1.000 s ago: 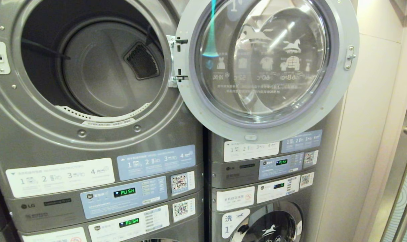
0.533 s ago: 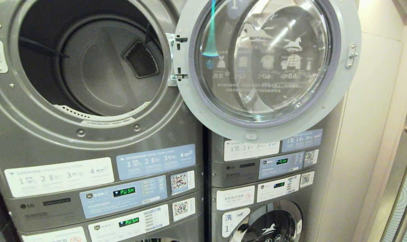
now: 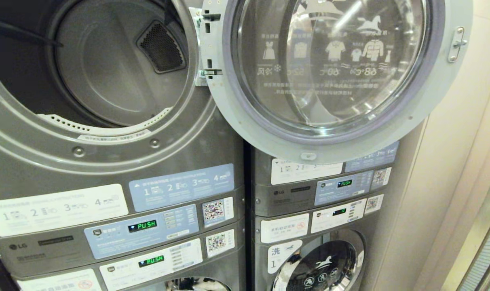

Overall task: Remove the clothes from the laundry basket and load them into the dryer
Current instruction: Take the clothes out of the basket

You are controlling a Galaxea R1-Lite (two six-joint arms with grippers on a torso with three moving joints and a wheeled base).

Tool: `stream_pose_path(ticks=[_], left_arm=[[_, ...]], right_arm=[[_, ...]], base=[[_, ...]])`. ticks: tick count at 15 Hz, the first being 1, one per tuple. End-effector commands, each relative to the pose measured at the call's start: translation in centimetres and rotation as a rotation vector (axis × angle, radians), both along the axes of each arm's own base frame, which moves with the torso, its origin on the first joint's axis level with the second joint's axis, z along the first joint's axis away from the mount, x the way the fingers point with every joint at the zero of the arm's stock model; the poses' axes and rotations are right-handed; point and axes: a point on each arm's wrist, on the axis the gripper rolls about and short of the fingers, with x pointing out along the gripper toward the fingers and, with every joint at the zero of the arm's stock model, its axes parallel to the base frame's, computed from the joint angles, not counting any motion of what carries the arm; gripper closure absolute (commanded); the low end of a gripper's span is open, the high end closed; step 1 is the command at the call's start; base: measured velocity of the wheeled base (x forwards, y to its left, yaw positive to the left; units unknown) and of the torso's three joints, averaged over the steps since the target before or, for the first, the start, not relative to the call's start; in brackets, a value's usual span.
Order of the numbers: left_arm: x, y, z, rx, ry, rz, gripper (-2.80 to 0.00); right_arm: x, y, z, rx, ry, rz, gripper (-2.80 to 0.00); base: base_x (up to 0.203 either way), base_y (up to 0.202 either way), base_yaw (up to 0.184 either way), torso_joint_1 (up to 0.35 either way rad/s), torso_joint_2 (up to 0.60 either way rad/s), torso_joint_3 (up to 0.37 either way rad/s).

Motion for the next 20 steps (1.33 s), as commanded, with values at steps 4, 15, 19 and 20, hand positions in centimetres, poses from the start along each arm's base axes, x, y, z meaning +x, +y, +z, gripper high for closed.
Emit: stream_pose_path(ticks=[4,15,19,20], left_arm=[[0.01,0.00,-0.04,0.000,0.001,0.000,0.00],[0.00,0.00,-0.06,-0.004,0.001,0.000,0.00],[0.00,0.00,-0.06,-0.006,0.001,0.001,0.00],[0.00,0.00,-0.06,-0.006,0.001,0.001,0.00]], right_arm=[[0.00,0.00,0.00,0.001,0.000,0.001,0.00],[0.00,0.00,0.00,0.001,0.000,0.001,0.00],[0.00,0.00,0.00,0.001,0.000,0.001,0.00],[0.00,0.00,0.00,0.001,0.000,0.001,0.00]], base=[[0.000,0.000,0.000,0.005,0.00,-0.198],[0.000,0.000,0.000,0.005,0.00,-0.130],[0.000,0.000,0.000,-0.054,0.11,0.052],[0.000,0.000,0.000,-0.056,0.12,0.066]])
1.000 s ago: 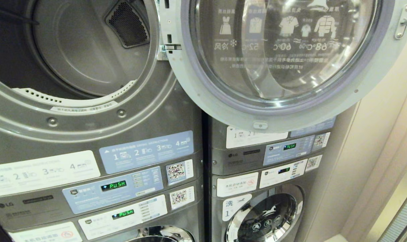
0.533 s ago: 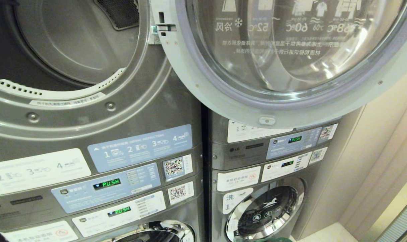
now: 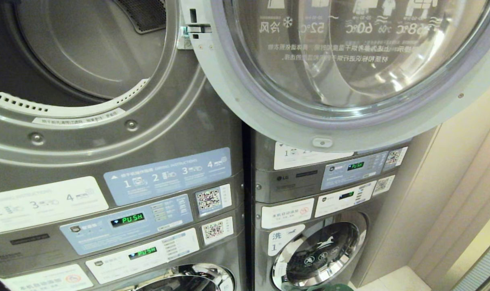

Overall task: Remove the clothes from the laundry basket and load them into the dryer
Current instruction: Take the clothes out of the basket

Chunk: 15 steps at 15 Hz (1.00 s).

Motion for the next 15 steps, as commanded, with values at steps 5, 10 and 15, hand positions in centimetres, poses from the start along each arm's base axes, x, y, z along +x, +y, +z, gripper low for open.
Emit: stream_pose_path(ticks=[5,10,15], left_arm=[[0.00,0.00,-0.05,0.001,0.000,0.000,0.00],[0.00,0.00,-0.05,0.001,0.000,0.001,0.00],[0.00,0.00,-0.05,-0.022,0.001,0.002,0.00]], right_arm=[[0.00,0.00,0.00,0.000,0.000,0.001,0.00],[0.00,0.00,0.00,0.000,0.000,0.001,0.00],[0.00,0.00,0.00,0.000,0.000,0.001,0.00]], base=[[0.000,0.000,0.000,-0.052,0.11,0.062],[0.000,0.000,0.000,-0.061,0.12,0.072],[0.000,0.000,0.000,-0.057,0.12,0.062]])
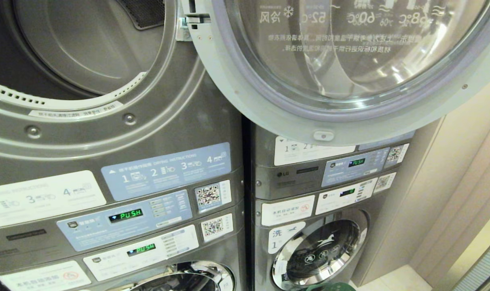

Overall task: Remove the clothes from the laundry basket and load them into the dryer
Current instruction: Take the clothes out of the basket

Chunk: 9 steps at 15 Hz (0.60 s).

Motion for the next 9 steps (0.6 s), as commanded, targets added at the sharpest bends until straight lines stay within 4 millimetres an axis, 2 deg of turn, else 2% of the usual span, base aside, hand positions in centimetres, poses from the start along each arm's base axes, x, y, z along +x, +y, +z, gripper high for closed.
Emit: stream_pose_path(ticks=[1,9], left_arm=[[0.00,0.00,-0.06,-0.005,0.001,0.001,0.00],[0.00,0.09,-0.01,-0.077,-0.002,0.043,0.00]], right_arm=[[0.00,0.00,0.00,0.000,0.000,0.001,0.00],[0.00,0.00,0.01,0.000,-0.001,0.001,0.00]], base=[[0.000,0.000,0.000,-0.060,0.14,0.073],[0.000,0.000,0.000,-0.060,0.13,0.067]])
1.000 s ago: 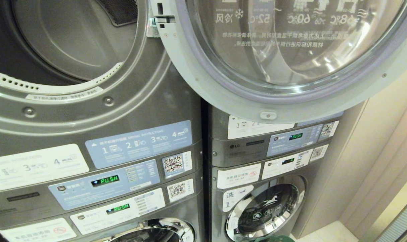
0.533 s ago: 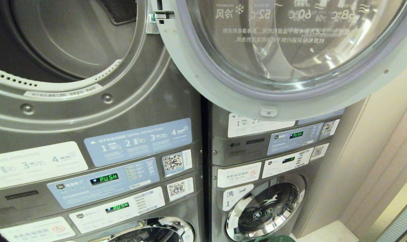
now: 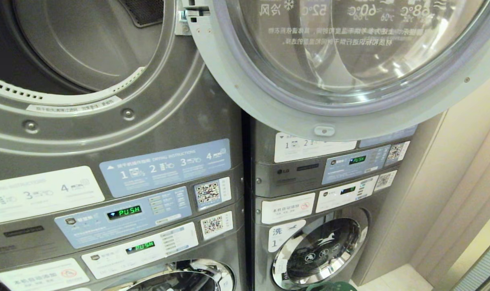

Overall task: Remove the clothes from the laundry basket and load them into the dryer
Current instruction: Take the clothes out of the basket

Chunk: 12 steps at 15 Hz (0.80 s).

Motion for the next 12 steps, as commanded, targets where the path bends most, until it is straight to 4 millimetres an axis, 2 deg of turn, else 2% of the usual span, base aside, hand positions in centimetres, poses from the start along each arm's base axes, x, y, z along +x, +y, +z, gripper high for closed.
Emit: stream_pose_path(ticks=[1,12], left_arm=[[0.00,0.00,-0.05,0.000,0.000,0.000,0.00],[0.00,0.00,-0.05,0.000,0.000,0.000,0.00]], right_arm=[[0.00,0.00,-0.01,0.000,0.001,0.001,0.00],[0.00,0.00,-0.01,-0.001,0.001,0.001,0.00]], base=[[0.000,0.000,0.000,-0.065,0.15,0.083],[0.000,0.000,0.000,-0.069,0.15,0.079]])
